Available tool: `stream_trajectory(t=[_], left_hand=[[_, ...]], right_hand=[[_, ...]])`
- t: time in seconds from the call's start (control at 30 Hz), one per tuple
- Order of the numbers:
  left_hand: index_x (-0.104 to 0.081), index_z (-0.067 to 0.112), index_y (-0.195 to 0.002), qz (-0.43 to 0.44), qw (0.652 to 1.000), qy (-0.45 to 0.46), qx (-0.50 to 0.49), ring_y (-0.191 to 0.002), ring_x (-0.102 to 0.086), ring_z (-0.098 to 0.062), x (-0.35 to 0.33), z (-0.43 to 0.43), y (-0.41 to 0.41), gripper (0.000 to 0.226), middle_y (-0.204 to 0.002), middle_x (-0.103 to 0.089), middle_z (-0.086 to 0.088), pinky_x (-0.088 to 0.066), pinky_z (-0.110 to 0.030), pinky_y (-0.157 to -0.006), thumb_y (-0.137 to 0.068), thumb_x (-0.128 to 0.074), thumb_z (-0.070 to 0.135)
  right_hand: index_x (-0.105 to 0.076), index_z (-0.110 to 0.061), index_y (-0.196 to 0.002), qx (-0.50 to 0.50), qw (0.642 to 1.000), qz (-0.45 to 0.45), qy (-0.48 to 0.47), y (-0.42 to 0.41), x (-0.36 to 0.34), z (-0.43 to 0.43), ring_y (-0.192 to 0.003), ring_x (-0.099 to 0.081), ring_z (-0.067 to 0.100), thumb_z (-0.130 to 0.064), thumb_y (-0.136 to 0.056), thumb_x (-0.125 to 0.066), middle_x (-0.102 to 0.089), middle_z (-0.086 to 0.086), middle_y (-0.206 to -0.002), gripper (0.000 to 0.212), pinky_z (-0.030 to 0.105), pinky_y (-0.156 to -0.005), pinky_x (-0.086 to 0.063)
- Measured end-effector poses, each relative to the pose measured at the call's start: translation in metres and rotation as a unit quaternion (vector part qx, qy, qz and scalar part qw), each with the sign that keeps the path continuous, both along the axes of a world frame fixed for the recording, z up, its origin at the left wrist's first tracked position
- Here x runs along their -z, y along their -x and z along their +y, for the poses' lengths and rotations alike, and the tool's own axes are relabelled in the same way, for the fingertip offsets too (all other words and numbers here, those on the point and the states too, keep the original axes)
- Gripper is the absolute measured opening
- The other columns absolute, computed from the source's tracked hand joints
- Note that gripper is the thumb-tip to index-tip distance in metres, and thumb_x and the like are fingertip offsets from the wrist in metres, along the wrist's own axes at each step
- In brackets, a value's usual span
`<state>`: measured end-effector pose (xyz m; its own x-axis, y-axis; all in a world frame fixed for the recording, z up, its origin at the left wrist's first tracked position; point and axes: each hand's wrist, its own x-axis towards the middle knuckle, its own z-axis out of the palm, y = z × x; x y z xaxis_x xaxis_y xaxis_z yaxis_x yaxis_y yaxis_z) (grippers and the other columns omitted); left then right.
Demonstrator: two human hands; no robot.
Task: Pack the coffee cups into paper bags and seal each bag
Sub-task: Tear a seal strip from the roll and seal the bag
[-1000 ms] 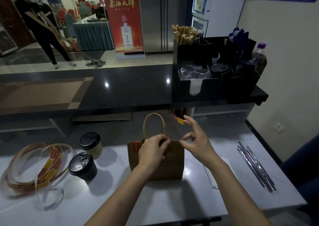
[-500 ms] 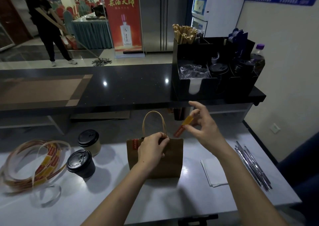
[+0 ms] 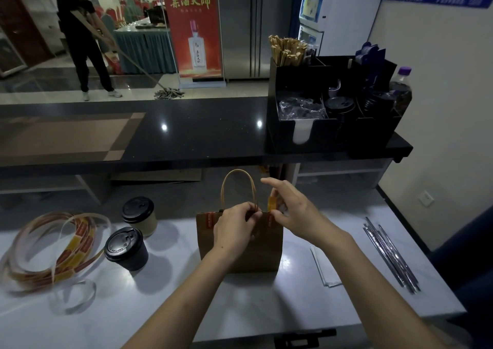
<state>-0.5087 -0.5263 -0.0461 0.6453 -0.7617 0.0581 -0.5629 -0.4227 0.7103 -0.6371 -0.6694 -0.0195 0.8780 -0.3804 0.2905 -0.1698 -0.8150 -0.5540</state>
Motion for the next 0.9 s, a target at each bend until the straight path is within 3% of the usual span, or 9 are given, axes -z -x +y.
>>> stream_trajectory(t=[0.53,0.73,0.9], left_hand=[[-0.067,0.038,-0.111,-0.02,1.0,-0.005,-0.002,-0.059,-0.067,0.002,0.0,0.001,0.001,0.012,-0.086,-0.07,0.018,-0.063,-0.03,-0.066,-0.102,-0.061,0.044],[-0.067,0.039,-0.112,-0.022,1.0,-0.005,-0.001,-0.058,-0.067,0.002,-0.001,0.001,0.0,0.011,-0.087,-0.07,0.019,-0.063,-0.03,-0.066,-0.103,-0.061,0.042],[-0.067,0.038,-0.112,-0.027,1.0,-0.01,0.001,-0.058,-0.067,0.0,-0.002,0.001,-0.001,0.013,-0.085,-0.07,0.017,-0.062,-0.027,-0.065,-0.102,-0.06,0.045]], right_hand=[[-0.029,-0.043,-0.153,0.002,1.0,0.004,0.03,-0.004,0.02,-0.003,-0.097,-0.057,0.012,-0.005,-0.092,-0.075,-0.038,-0.009,-0.129,0.085,0.028,-0.081,-0.062],[-0.039,-0.036,-0.138,0.001,0.999,-0.017,0.039,-0.004,0.024,-0.003,-0.098,-0.059,0.011,-0.006,-0.091,-0.076,-0.037,-0.007,-0.139,0.067,0.028,-0.08,-0.062],[-0.053,-0.027,-0.118,0.017,0.999,-0.011,0.047,-0.003,0.025,-0.003,-0.114,-0.062,0.017,-0.011,-0.094,-0.075,-0.028,-0.006,-0.16,0.036,0.028,-0.09,-0.06]])
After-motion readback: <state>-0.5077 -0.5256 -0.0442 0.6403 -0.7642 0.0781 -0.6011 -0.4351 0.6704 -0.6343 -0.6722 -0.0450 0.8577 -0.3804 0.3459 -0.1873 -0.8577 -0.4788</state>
